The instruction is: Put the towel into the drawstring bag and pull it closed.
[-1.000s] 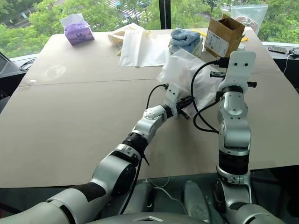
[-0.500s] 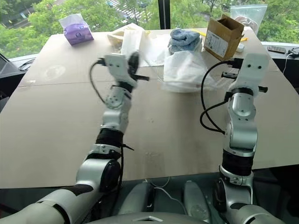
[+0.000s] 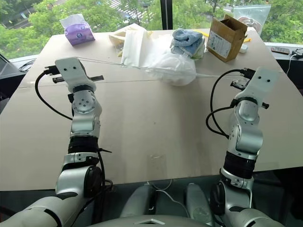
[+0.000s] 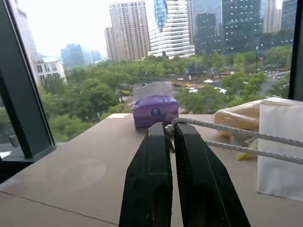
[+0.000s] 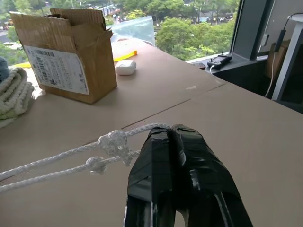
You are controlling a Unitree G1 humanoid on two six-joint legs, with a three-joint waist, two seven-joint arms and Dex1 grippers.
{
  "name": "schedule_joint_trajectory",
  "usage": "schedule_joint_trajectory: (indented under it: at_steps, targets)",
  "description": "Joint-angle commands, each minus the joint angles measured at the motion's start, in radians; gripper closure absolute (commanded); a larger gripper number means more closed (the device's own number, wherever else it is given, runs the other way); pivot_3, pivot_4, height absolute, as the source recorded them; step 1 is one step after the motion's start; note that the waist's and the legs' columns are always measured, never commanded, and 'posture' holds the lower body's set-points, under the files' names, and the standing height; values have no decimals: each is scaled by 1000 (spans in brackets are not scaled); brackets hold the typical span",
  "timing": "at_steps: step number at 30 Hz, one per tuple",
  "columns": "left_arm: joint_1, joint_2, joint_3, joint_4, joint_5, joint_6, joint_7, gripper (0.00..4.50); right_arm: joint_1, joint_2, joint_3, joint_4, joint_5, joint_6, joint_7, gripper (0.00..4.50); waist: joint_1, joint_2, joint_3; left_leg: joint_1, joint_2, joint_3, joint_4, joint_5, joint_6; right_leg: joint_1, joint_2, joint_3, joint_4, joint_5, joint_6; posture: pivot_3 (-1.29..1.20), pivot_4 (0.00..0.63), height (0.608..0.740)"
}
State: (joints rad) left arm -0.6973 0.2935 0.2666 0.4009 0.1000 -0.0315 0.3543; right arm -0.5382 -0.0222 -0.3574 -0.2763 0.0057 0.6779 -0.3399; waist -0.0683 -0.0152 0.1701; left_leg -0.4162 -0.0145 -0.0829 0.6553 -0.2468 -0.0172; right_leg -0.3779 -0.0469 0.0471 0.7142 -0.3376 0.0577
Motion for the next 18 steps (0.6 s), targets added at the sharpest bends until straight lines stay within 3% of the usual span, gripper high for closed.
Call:
schedule_joint_trajectory:
  at_steps: [1,18]
  targets:
    - [14,86,105,-19,38,46,138,4437,4,-23,-124,-25,-24,-10,-109,4500,0,0,0,0,0,0,0,0,0,0,0,0,0,0,0,0,150,740]
    - [13,105,155,-11,120,273,498,4437,11,-2,-232,-42,71,-35,-344,4500,1,0,0,0,0,0,0,0,0,0,0,0,1,0,0,0,150,740]
